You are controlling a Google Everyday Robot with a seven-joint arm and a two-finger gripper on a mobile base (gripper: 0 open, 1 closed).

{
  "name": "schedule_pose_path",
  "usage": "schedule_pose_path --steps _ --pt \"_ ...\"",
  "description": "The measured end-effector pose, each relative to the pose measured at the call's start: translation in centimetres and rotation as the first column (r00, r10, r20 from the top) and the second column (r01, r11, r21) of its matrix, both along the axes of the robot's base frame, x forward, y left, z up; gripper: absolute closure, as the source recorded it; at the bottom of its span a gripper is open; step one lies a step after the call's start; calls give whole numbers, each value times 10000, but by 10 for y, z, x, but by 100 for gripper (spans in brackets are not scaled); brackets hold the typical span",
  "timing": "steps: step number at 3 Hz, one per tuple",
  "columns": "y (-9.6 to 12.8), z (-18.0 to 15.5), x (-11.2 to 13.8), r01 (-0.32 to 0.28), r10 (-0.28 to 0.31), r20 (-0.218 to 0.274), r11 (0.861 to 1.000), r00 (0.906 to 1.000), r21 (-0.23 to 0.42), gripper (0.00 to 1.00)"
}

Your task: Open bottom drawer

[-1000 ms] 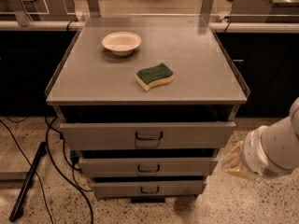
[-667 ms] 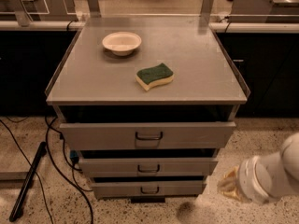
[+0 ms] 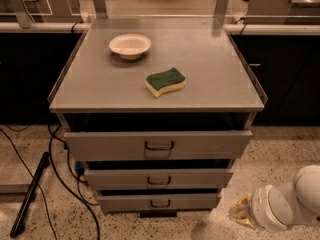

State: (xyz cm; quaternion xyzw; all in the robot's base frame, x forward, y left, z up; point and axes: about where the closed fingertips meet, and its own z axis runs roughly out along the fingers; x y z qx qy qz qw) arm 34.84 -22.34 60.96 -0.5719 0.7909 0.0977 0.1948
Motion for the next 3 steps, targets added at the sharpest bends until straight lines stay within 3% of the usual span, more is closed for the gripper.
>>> schedule_pose_path --steps 1,2,3 --pt "-1 -28 2 -223 227 307 9997 9993 -102 100" --pt "0 -81 12 -565 548 884 9983 9946 164 100" --pt "9 -164 21 -1060 998 996 9926 9900 592 100"
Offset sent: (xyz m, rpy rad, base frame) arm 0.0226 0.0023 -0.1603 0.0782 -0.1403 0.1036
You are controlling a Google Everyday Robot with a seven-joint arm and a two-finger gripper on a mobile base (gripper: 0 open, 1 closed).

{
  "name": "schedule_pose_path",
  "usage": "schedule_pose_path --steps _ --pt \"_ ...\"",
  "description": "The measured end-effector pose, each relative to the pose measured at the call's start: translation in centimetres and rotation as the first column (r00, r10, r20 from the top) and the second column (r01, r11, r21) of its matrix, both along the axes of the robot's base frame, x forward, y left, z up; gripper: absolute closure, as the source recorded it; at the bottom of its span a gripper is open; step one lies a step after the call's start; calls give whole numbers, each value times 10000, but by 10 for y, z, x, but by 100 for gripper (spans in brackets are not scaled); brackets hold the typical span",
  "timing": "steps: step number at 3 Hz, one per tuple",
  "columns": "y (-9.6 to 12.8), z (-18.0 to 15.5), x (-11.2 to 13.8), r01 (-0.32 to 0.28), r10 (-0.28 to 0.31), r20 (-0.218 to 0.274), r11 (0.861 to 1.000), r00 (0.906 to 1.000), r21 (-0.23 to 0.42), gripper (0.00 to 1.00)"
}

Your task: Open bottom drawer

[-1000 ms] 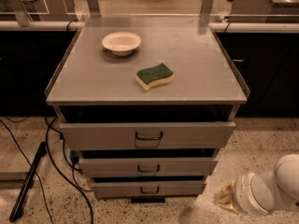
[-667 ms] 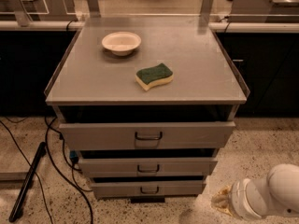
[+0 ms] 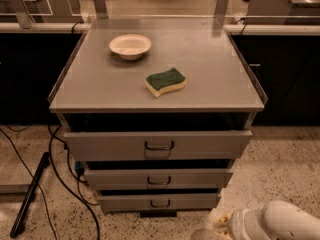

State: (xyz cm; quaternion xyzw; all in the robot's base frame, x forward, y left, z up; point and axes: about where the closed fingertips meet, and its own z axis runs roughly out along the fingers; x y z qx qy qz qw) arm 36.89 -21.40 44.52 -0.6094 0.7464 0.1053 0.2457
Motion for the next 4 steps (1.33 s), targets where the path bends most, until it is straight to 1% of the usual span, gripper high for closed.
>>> schedule_pose_path --steps 1,2,3,4 --pt "6 -83 -4 -211 189 -948 9995 9953 -226 100" --pt "16 -95 -10 -444 424 -1229 9989 9915 -139 100" --pt "13 -107 -11 -362 326 -1378 9991 9899 -242 100" --pt "11 -138 -12 -259 246 -1135 9996 9932 -103 100"
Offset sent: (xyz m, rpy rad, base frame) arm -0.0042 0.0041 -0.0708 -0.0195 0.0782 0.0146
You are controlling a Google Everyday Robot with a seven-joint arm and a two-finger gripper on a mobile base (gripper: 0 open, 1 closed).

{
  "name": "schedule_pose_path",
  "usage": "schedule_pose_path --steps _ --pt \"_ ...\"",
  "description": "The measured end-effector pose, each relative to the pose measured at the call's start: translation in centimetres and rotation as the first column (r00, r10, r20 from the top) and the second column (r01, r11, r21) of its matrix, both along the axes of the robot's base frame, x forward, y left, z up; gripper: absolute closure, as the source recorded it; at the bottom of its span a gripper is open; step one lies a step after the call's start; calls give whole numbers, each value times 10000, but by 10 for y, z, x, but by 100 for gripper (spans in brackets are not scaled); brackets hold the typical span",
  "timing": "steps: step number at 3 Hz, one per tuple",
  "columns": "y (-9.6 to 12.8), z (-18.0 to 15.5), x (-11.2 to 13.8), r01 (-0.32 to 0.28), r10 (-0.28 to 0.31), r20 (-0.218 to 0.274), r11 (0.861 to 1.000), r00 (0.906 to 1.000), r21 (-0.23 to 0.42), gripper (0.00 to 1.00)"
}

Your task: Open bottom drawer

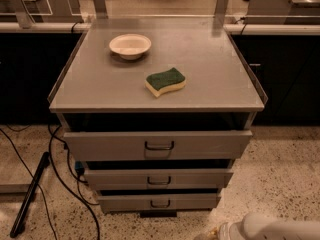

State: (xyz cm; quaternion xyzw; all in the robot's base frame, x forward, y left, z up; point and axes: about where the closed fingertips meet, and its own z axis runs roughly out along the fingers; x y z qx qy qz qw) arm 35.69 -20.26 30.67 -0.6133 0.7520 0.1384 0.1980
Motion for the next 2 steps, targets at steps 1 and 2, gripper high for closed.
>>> schedule_pose_path --steps 1,2 --pt "5 -34 7 -41 -9 842 9982 9964 597 100" --pt "2 -42 0 81 -144 875 9974 9961 713 95"
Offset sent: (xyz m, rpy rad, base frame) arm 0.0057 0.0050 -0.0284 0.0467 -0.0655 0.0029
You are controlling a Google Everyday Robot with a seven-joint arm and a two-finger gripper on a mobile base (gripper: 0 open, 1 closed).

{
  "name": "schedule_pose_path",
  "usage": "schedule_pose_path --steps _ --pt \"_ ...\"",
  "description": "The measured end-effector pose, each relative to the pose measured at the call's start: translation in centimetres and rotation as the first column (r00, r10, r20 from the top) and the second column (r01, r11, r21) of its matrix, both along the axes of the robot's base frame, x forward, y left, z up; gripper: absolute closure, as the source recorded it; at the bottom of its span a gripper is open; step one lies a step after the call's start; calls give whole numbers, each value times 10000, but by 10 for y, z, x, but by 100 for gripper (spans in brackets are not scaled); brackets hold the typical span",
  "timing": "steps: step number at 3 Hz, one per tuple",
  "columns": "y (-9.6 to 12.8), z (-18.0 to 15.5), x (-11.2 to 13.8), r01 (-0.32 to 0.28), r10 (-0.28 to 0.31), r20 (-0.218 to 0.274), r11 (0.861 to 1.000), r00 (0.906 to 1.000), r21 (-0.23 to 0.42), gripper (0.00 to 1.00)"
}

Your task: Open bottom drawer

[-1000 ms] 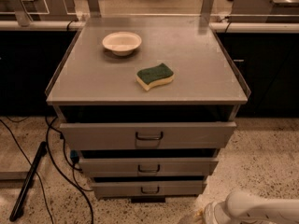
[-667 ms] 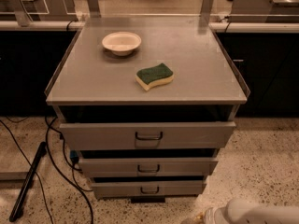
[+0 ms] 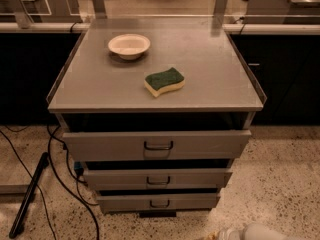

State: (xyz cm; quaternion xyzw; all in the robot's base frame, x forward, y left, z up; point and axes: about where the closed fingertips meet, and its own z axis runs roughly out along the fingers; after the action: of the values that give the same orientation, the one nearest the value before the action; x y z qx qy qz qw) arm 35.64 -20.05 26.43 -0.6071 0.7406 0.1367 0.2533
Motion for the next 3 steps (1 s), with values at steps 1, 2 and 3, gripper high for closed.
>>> schedule_pose_path --steps 1,2,3 --pt "1 1 1 -24 24 -26 10000 10000 -25 78" --pt "-3 -2 2 79 -74 241 9997 9997 -214 55" --pt "3 -7 21 24 9 958 9994 9954 -347 32"
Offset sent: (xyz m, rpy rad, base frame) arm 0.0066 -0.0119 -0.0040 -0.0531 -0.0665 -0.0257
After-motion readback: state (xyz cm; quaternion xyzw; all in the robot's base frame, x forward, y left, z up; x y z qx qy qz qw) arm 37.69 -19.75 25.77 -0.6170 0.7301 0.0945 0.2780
